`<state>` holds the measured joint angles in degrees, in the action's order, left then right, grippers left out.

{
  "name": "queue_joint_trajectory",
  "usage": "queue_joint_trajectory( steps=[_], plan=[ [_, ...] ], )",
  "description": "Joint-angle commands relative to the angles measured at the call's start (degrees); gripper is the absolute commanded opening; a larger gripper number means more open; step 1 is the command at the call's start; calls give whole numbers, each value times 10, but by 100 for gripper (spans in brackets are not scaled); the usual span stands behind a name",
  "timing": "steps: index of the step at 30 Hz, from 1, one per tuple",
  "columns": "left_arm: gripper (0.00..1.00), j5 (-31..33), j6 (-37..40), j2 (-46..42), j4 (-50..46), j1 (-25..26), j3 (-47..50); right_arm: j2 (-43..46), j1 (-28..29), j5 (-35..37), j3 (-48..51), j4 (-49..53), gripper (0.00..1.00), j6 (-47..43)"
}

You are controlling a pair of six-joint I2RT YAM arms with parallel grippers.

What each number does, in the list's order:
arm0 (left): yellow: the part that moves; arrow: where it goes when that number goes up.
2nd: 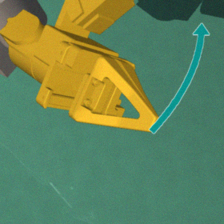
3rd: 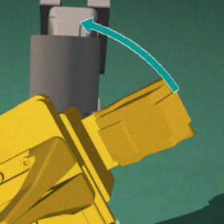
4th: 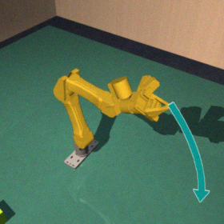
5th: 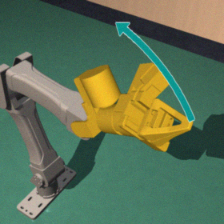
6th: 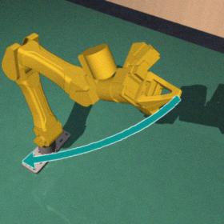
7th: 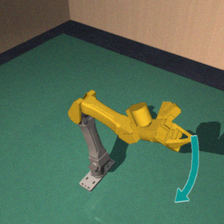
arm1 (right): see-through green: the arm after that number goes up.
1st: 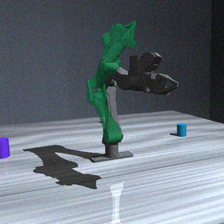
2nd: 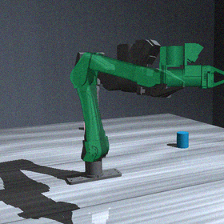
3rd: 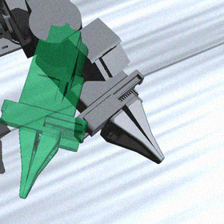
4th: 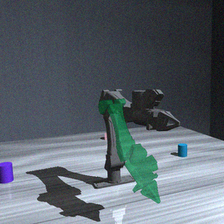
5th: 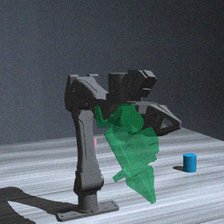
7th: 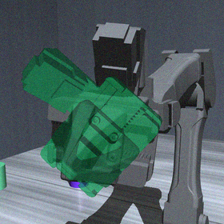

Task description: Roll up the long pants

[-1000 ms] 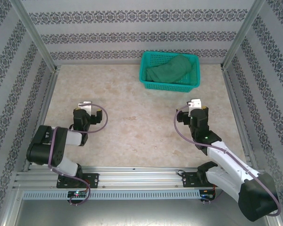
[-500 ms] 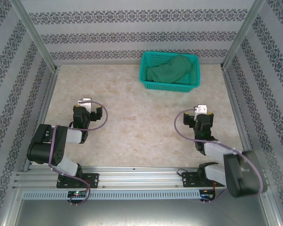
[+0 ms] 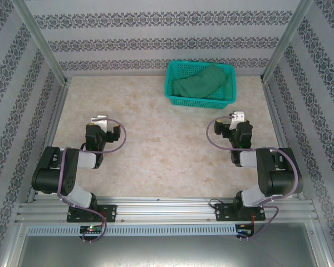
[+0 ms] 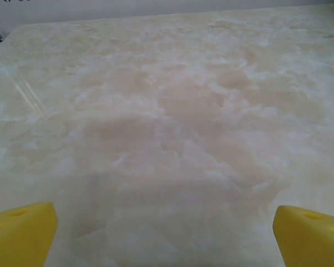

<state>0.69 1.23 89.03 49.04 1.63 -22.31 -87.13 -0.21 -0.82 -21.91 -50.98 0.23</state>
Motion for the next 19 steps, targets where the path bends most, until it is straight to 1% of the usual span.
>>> queue_joint_trajectory(
  steps=[1,19],
  plan=[
    [100,-17,-7,3,-12,-10,-12,11,6,-3,-4,9,98,9],
    [100,-32,-10,4,-18,-17,-15,10,7,-3,-5,11,98,9]
  ],
)
